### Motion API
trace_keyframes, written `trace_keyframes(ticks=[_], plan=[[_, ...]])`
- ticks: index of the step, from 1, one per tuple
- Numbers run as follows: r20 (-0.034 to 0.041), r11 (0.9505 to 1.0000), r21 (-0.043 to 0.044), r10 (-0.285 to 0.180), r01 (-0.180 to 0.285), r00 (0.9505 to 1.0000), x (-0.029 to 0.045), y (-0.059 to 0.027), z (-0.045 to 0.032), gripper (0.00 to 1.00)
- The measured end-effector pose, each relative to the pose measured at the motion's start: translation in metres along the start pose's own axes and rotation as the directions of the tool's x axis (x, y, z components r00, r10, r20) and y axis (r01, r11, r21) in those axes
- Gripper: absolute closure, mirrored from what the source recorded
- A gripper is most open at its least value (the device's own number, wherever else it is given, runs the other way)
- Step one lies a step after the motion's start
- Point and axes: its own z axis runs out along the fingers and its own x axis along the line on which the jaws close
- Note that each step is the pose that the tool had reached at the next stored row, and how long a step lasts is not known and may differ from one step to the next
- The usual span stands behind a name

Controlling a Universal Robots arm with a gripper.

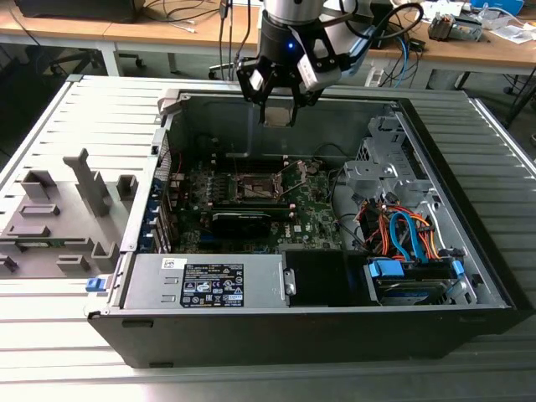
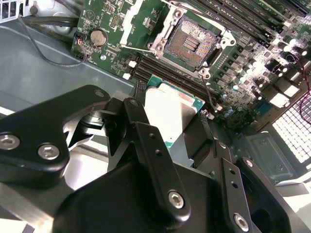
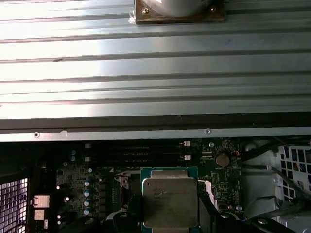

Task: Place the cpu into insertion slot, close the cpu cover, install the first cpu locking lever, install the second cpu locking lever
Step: 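Place the cpu into insertion slot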

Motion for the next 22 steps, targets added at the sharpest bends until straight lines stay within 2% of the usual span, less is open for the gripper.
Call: trace_keyframes(ticks=[22], plan=[[0.0000,1.0000,-0.0001,0.000,0.000,1.0000,-0.0001,-0.0005,0.0052,0.45]])
